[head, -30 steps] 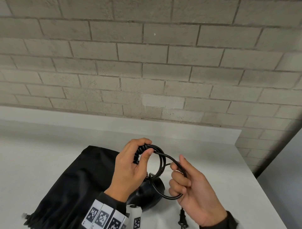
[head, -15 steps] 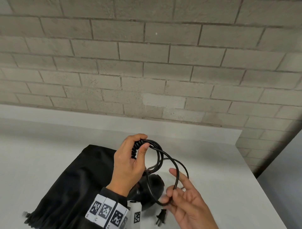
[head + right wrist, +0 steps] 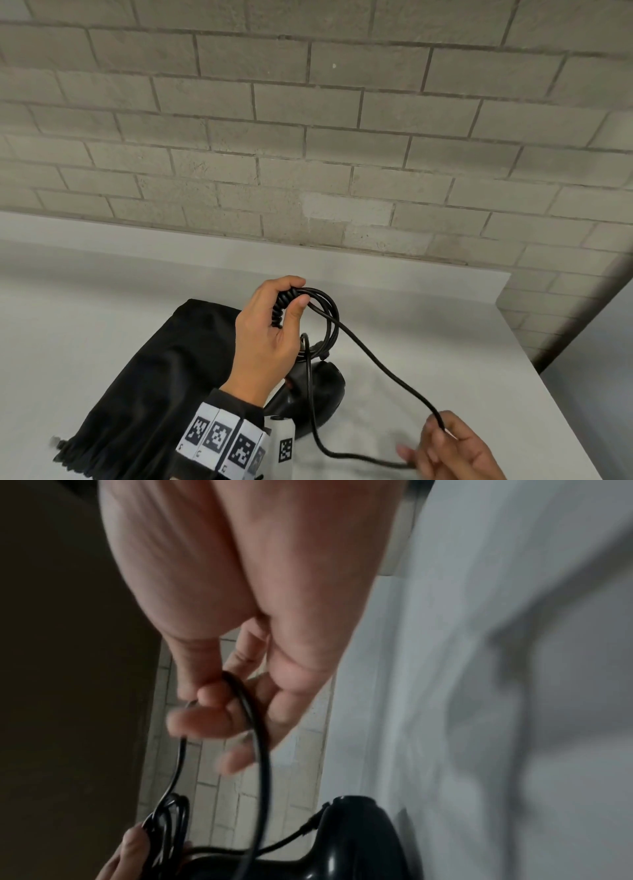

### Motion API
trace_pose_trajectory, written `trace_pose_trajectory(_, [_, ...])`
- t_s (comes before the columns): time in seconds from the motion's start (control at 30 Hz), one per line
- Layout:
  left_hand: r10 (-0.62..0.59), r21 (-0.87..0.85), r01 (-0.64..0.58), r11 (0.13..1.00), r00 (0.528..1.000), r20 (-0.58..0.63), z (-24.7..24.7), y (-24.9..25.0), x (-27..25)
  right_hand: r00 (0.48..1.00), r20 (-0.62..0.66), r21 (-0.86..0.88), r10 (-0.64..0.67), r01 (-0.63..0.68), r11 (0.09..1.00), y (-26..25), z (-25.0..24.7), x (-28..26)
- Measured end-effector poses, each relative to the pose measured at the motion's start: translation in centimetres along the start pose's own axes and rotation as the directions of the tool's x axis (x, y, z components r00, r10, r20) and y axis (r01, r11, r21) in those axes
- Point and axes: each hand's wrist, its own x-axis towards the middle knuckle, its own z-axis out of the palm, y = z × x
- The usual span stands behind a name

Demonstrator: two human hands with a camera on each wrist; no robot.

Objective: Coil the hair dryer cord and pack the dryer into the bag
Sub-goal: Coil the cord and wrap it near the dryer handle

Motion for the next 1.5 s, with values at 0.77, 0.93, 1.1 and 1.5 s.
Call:
trace_pose_trajectory(0.77, [0.036, 0.023, -0.037, 0.999, 0.999, 0.017, 1.3, 1.1, -0.8, 0.878, 0.201, -0.729, -0.433, 0.430, 0.533, 1.3, 12.3, 0.6])
trace_pose_trajectory(0.93, [0.045, 0.024, -0.045, 0.999, 0.999, 0.008, 1.1, 1.1, -0.7, 0.936, 0.180, -0.653, -0.302, 0.344, 0.675, 1.3, 12.1, 0.3])
trace_pose_trajectory(1.1, [0.044, 0.008, -0.044, 0.999, 0.999, 0.023, 1.6, 1.3, -0.9, 0.924, 0.256, -0.514, -0.285, 0.380, 0.769, 2.1, 11.3, 0.5])
trace_pose_trajectory(1.5, [-0.038, -0.003, 0.038, 0.999, 0.999, -0.026, 0.4, -0.2, 0.0, 0.810, 0.187, 0.267, -0.556, 0.503, 0.822, -4.2, 3.0, 0.6])
